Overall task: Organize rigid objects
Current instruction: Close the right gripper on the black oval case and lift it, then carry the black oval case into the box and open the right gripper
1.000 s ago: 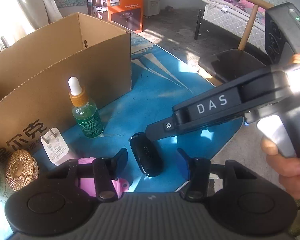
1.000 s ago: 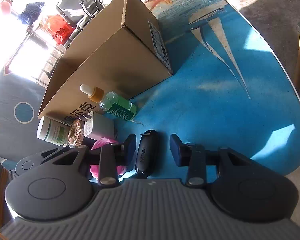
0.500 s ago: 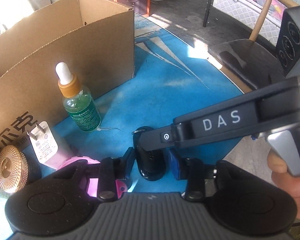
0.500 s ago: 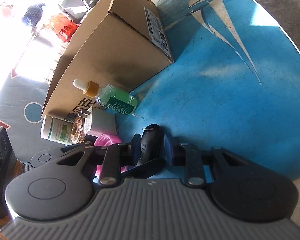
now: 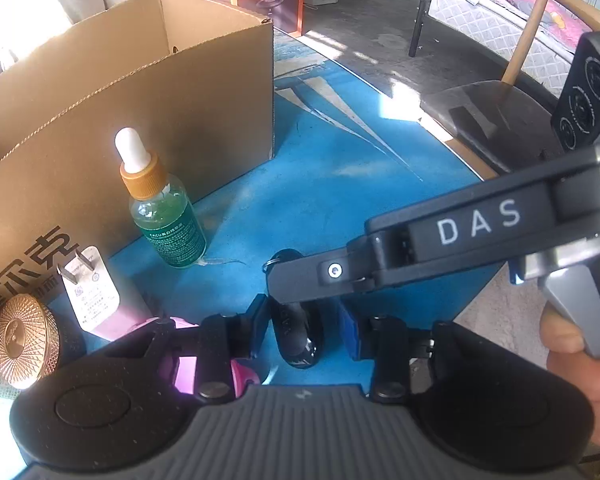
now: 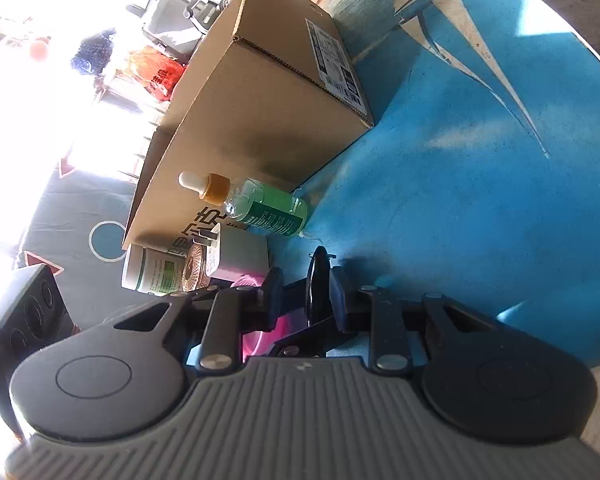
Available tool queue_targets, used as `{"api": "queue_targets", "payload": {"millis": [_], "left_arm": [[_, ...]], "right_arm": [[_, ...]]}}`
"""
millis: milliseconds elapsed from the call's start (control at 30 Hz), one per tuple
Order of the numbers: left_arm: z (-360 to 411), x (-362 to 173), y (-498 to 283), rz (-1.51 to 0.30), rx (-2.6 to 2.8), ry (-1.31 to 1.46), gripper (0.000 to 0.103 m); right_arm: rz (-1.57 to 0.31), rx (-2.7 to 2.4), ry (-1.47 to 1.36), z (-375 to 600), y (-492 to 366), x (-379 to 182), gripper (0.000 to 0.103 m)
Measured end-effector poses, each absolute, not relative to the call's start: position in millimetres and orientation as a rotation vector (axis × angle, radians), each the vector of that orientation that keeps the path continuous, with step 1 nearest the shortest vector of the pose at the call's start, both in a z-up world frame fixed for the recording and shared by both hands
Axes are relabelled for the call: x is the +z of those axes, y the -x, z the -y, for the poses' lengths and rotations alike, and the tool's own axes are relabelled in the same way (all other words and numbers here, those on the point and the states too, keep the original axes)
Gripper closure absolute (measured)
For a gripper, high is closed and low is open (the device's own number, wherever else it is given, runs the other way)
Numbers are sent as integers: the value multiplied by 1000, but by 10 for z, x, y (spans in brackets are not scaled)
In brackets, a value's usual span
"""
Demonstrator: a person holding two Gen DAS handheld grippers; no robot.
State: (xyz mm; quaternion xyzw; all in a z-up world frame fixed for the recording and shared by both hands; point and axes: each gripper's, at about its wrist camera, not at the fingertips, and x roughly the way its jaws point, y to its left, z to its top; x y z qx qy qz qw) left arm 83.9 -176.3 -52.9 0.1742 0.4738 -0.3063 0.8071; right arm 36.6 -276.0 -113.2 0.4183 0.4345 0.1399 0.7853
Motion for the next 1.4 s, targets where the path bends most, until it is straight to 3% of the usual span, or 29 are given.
{"api": "queue_targets", "payload": {"millis": [300,533,1100,1267,1400], "left_arm": [[1784,-533,-818,-992,-649,-403,64],[1787,-430,-772,-965,-650,-400,64],[1070,864,-585,-632,-479,-332,63],[688,1115,-981,-655,-401,-257,59],[416,1009,-1459,-742,-368,-205,59]], "right_arm": [[-947,268,-869,2694,-424,-1213,88],[-910,274,-888,2728,-347,-1120,89],[-647,487,-593,2061,-498,395,89],[-667,607,-507,1673,-1046,706,89],[-770,640,-490,1368,-1658,674,89]]}}
